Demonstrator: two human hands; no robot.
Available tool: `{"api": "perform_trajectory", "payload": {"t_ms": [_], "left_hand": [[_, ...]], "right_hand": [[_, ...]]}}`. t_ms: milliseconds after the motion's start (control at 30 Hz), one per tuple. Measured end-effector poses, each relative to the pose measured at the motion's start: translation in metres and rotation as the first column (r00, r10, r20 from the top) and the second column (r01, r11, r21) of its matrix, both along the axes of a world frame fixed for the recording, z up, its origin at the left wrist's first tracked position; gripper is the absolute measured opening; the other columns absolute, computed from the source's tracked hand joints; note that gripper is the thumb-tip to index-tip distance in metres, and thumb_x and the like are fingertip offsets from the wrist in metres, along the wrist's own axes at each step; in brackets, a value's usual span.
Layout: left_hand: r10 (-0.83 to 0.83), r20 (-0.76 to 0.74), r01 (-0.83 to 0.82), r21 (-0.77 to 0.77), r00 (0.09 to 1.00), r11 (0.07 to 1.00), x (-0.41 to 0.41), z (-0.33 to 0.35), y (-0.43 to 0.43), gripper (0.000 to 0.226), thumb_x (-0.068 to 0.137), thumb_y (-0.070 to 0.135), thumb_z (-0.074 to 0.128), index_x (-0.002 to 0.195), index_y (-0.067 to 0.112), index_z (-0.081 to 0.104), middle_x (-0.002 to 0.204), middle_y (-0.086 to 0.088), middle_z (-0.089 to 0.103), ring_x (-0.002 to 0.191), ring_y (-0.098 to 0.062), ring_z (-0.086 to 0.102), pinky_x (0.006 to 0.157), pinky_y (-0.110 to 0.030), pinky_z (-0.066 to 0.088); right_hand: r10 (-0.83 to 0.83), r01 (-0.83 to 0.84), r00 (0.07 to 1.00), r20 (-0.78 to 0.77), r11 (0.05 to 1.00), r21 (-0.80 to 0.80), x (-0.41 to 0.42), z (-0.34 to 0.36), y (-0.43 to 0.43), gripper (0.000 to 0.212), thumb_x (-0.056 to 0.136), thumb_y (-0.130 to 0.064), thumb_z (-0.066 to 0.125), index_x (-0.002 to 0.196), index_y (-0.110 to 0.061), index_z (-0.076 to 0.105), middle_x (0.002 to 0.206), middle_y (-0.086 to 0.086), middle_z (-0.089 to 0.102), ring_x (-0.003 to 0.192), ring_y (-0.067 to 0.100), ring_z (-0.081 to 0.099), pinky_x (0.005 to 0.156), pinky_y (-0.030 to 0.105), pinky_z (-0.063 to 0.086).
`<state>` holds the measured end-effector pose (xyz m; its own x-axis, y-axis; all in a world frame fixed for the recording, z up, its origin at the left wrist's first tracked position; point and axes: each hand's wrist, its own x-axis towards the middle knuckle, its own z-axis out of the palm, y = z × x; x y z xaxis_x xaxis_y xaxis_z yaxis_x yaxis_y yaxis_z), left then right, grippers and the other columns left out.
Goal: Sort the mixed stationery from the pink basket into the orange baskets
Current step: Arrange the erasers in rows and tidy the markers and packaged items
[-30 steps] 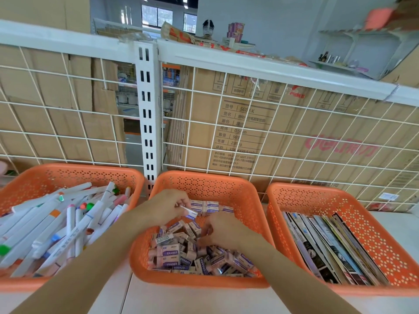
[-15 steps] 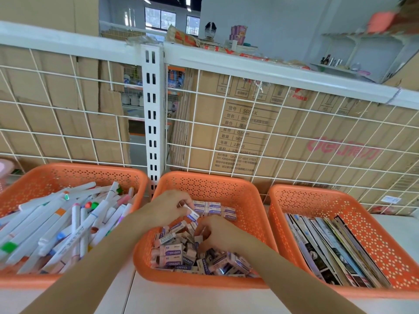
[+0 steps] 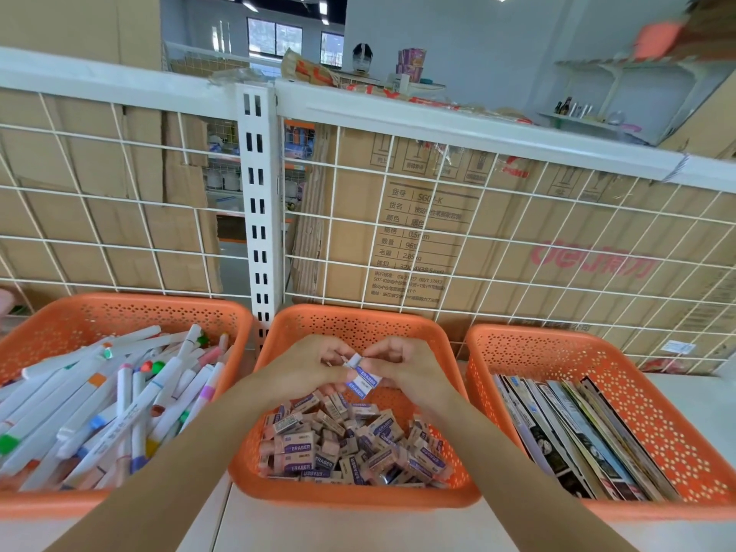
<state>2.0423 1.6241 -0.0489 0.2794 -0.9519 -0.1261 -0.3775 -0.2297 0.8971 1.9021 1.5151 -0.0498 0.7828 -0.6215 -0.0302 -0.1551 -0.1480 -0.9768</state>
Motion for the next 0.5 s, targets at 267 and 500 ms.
{"api": "perform_trajectory", "payload": {"t_ms": [267,500], "left_hand": [[0.153,-0.235,-0.173,-0.071,0.960,0.982,-0.007,-0.001,-0.005,0.026,0.086,0.012,0.066,0.111,0.016,0.058,0.085,-0.004,0.070,0.070,-0.009,0.067,0.061,-0.018,0.050],[0.012,0.371,0.076,-0.220,0.929,0.973,-0.004,-0.004,-0.011,0.043,0.073,0.023,0.079,0.111,0.030,0.059,0.107,0.013,0.057,0.098,-0.001,0.054,0.086,-0.021,0.043]], "right_hand": [[0.077,-0.079,0.997,0.019,0.990,0.117,-0.008,0.010,0.001,0.026,0.085,-0.004,0.066,0.111,-0.009,0.065,0.094,0.012,0.071,0.079,0.019,0.071,0.067,0.027,0.058],[-0.034,0.042,0.999,-0.037,0.972,0.230,-0.008,0.015,-0.010,0.027,0.077,0.000,0.072,0.102,0.001,0.061,0.088,0.012,0.069,0.071,0.017,0.070,0.060,0.022,0.057]]}}
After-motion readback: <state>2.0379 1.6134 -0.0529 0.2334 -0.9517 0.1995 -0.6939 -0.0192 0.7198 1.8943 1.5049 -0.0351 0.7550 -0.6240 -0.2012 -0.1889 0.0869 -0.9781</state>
